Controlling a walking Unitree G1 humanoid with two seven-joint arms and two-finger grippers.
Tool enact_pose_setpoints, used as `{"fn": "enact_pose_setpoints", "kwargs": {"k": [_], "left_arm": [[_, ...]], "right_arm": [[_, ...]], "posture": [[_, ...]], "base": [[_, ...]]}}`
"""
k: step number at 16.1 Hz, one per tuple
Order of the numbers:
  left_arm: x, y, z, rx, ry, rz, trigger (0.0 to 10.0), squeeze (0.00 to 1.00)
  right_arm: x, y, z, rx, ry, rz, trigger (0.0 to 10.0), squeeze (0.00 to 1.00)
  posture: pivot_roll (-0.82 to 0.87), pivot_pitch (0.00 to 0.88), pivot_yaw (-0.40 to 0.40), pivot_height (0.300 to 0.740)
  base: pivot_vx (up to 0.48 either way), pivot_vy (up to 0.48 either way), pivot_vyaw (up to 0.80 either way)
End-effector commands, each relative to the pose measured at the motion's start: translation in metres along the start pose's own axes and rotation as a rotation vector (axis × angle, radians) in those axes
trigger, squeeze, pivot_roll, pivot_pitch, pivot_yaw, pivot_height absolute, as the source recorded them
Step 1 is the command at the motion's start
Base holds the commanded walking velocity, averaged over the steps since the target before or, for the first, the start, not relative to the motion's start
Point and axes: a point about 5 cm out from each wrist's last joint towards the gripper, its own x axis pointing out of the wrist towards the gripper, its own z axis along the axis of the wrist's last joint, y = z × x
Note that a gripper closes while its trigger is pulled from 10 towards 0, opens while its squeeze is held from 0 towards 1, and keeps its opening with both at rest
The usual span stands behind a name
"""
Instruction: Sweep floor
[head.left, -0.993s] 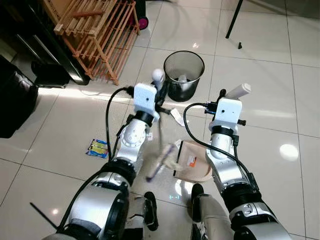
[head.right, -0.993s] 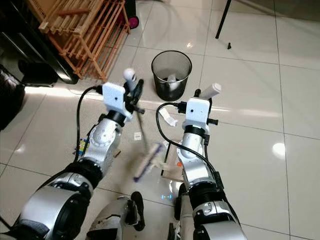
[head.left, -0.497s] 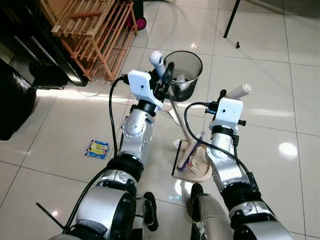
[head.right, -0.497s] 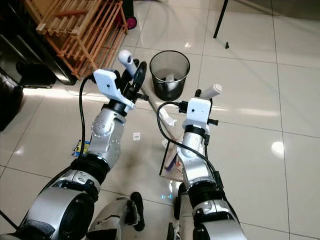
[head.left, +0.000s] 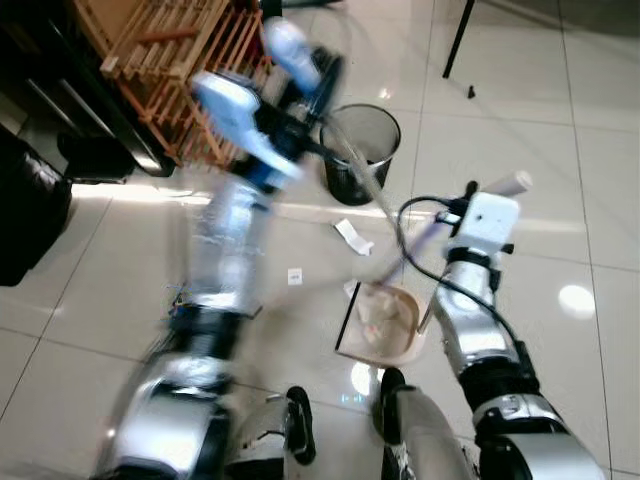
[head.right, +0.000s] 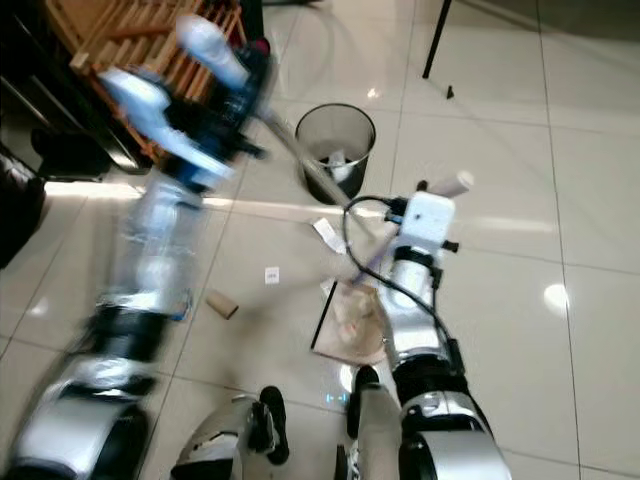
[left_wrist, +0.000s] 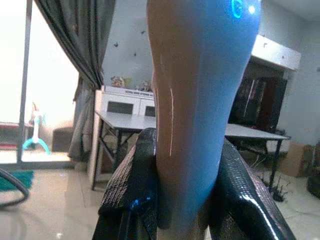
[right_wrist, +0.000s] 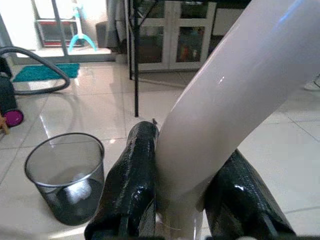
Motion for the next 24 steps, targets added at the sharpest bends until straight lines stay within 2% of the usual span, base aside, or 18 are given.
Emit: {"fn": "enact_pose_setpoints", "kwargs": {"k": [1, 3, 4, 6, 7, 9, 10, 11, 14, 15, 17, 19, 21, 22, 24], "left_arm": [[-0.005, 0.004, 0.011, 0.034, -0.005, -0.011, 10.0, 0.00], [-0.033, 0.006, 0.005, 0.075, 0.123, -0.034, 10.0, 0.00], [-0.049, 0.008, 0.002, 0.094, 0.166, -0.002, 10.0, 0.00], [-0.059, 0.012, 0.003, 0.145, 0.189, 0.068, 10.0, 0.00], [-0.066, 0.018, 0.007, 0.199, 0.201, 0.131, 10.0, 0.00], [-0.075, 0.022, 0.005, 0.221, 0.265, 0.180, 10.0, 0.00], [-0.082, 0.024, 0.004, 0.285, 0.316, 0.199, 10.0, 0.00], [-0.084, 0.024, 0.003, 0.301, 0.326, 0.207, 10.0, 0.00], [-0.112, 0.028, -0.011, 0.351, 0.483, 0.286, 10.0, 0.00], [-0.116, 0.030, -0.014, 0.356, 0.500, 0.334, 10.0, 0.00], [-0.117, 0.031, -0.017, 0.367, 0.523, 0.379, 10.0, 0.00], [-0.110, 0.026, -0.017, 0.345, 0.506, 0.385, 10.0, 0.00], [-0.104, 0.022, -0.018, 0.334, 0.500, 0.377, 10.0, 0.00], [-0.099, 0.017, -0.022, 0.344, 0.494, 0.371, 10.0, 0.00], [-0.096, 0.014, -0.023, 0.341, 0.485, 0.358, 10.0, 0.00]], "right_arm": [[-0.004, -0.005, -0.010, -0.001, 0.051, -0.014, 10.0, 0.00], [0.001, -0.017, -0.005, 0.013, 0.028, -0.047, 10.0, 0.00], [0.006, -0.024, 0.001, 0.045, 0.012, -0.075, 10.0, 0.00], [0.014, -0.031, 0.013, 0.081, -0.017, -0.095, 10.0, 0.00], [0.017, -0.037, 0.023, 0.114, -0.043, -0.110, 10.0, 0.00], [0.018, -0.042, 0.035, 0.154, -0.068, -0.122, 10.0, 0.00], [0.019, -0.046, 0.044, 0.172, -0.069, -0.112, 10.0, 0.00], [0.019, -0.046, 0.045, 0.177, -0.066, -0.108, 10.0, 0.00], [0.026, -0.055, 0.078, 0.244, 0.007, -0.050, 10.0, 0.00], [0.028, -0.058, 0.087, 0.274, 0.015, -0.030, 10.0, 0.00], [0.030, -0.061, 0.100, 0.319, 0.020, -0.013, 10.0, 0.00], [0.032, -0.063, 0.128, 0.340, 0.003, 0.035, 10.0, 0.00], [0.035, -0.062, 0.144, 0.366, -0.035, 0.066, 10.0, 0.00], [0.037, -0.058, 0.168, 0.420, -0.109, 0.109, 10.0, 0.00], [0.039, -0.056, 0.180, 0.460, -0.158, 0.108, 10.0, 0.00]], "posture": [[0.04, 0.271, 0.092, 0.740], [0.03, 0.249, 0.078, 0.740], [0.01, 0.248, 0.072, 0.740], [0.00, 0.230, 0.066, 0.740], [-0.01, 0.216, 0.066, 0.740], [-0.01, 0.205, 0.065, 0.740], [-0.01, 0.189, 0.063, 0.740], [-0.01, 0.181, 0.066, 0.740], [-0.02, 0.144, 0.060, 0.740], [-0.02, 0.138, 0.060, 0.740], [-0.02, 0.134, 0.062, 0.740], [-0.02, 0.129, 0.059, 0.740], [-0.02, 0.127, 0.057, 0.740], [-0.02, 0.130, 0.056, 0.740], [-0.03, 0.127, 0.057, 0.740]], "base": [[0.000, 0.000, 0.00], [0.000, 0.000, 0.00], [0.000, 0.000, 0.00], [0.000, 0.000, 0.00], [0.000, 0.000, 0.00], [0.000, 0.000, 0.00], [0.000, 0.000, 0.00], [0.000, 0.000, 0.00], [0.000, 0.000, 0.00], [0.000, 0.000, 0.00], [0.000, 0.000, 0.00], [0.000, 0.000, 0.00], [0.000, 0.000, 0.00], [0.000, 0.000, 0.00], [0.000, 0.000, 0.00]]}}
